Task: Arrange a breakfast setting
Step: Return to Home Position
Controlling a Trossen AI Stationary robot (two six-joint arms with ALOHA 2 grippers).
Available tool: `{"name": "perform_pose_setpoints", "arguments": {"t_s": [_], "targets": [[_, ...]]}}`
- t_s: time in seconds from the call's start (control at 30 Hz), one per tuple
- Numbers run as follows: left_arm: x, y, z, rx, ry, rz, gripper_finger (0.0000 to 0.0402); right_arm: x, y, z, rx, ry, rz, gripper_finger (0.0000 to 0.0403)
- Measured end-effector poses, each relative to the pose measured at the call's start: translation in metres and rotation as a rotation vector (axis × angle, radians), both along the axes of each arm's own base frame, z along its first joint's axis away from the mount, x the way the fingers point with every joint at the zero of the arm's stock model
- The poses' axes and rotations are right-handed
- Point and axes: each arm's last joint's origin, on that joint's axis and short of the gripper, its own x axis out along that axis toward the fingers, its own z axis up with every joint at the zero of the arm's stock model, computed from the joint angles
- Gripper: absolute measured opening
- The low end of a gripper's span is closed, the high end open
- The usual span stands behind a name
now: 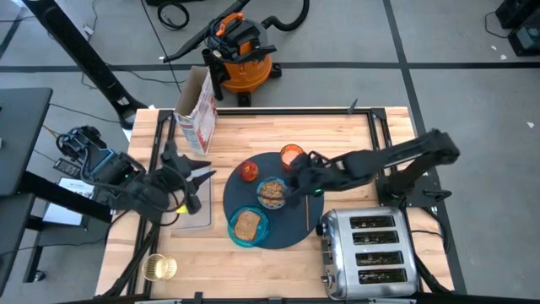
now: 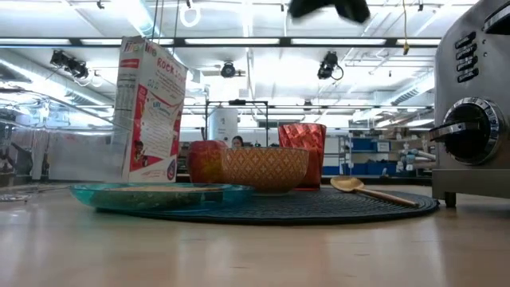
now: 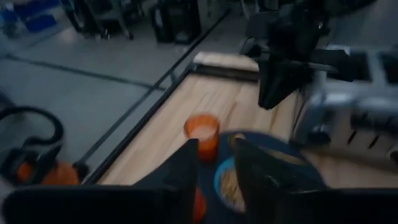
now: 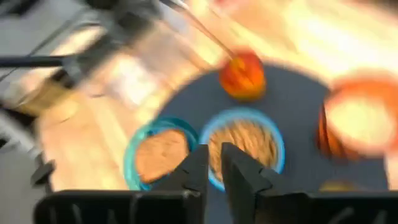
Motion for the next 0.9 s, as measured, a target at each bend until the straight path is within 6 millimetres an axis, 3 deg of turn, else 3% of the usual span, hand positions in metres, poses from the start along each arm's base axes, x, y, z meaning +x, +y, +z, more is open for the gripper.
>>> {"name": "perform_pose_setpoints", "arguments": {"t_s": [0.13, 0.23, 0.4, 0.53, 0.63, 0.9], "targets": [[0.017, 0.003, 0.013, 0.005, -0.086, -0.025, 0.0047, -0.021, 0.001, 0.031, -0.150, -0.090, 0.168, 0.0011], [0.026, 0.010, 0.022, -0.060, -0.164, -0.038, 0.0010, -0.038, -0.002, 0.050, -0.272, -0.160, 0.175, 0.0010], [0.033, 0.018, 0.025, -0.105, -0.189, -0.061, 0.0010, -0.060, -0.003, 0.057, -0.334, -0.310, 0.352, 0.0005], [0.043, 0.021, 0.041, -0.176, -0.307, -0.254, 0.0005, -0.077, -0.011, 0.055, -0.258, -0.512, 0.525, 0.0005], [0.056, 0.023, 0.053, -0.121, -0.412, -0.411, 0.0005, -0.089, -0.023, 0.060, -0.226, -0.722, 0.661, 0.0005], [0.062, 0.040, 0.061, -0.038, -0.484, -0.355, 0.0029, -0.132, -0.048, 0.078, -0.313, -0.848, 0.643, 0.0027]]}}
